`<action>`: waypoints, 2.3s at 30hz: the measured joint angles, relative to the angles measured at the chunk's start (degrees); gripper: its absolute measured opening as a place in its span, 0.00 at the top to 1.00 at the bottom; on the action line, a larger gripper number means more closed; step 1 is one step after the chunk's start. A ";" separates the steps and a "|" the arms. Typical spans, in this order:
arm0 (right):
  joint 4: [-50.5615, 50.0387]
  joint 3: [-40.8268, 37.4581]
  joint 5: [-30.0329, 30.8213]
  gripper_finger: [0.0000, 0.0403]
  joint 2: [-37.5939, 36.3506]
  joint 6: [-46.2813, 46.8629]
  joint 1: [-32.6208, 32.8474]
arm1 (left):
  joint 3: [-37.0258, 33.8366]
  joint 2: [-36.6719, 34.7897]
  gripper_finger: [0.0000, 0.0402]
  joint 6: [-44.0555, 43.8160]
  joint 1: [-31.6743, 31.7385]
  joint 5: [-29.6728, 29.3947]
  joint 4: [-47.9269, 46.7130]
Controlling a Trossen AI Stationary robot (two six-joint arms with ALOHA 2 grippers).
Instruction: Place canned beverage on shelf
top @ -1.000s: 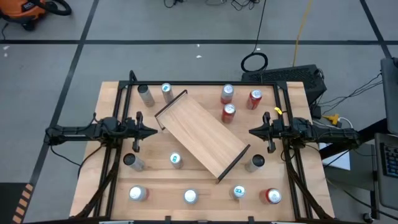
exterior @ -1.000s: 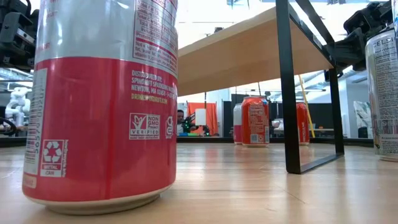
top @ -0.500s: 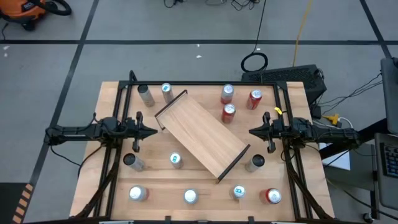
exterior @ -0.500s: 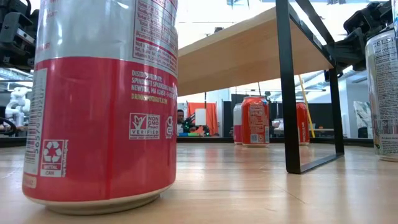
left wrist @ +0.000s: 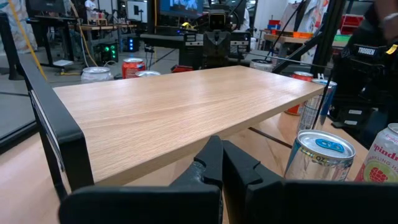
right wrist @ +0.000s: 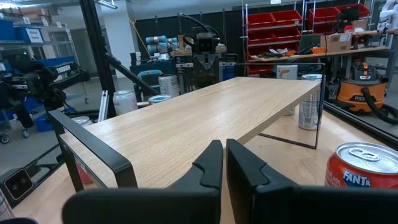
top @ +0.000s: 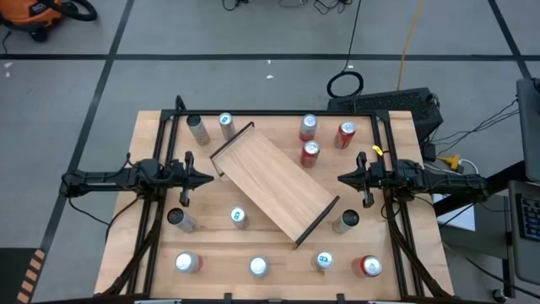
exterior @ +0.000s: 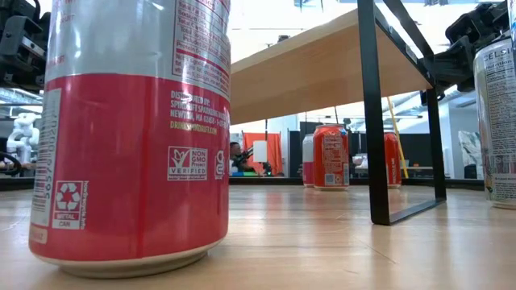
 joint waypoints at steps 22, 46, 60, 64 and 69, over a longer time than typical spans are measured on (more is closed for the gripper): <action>0.01 0.01 0.00 1.00 0.01 0.00 -0.02 | 0.00 -0.02 1.00 0.00 0.00 0.02 0.00; 0.01 -0.01 0.00 1.00 0.01 0.00 -0.02 | 0.00 0.00 1.00 0.00 0.00 0.00 0.00; 0.93 0.01 -0.09 1.00 -0.01 1.75 -0.02 | 0.00 0.00 1.00 0.00 0.01 0.01 0.00; 1.02 0.00 -0.07 1.00 -0.01 1.02 -0.02 | 0.00 -0.02 1.00 0.00 0.00 0.00 0.00; 1.22 0.01 -0.07 1.00 -0.01 0.63 -0.02 | 0.02 0.00 1.00 0.00 0.02 0.00 0.00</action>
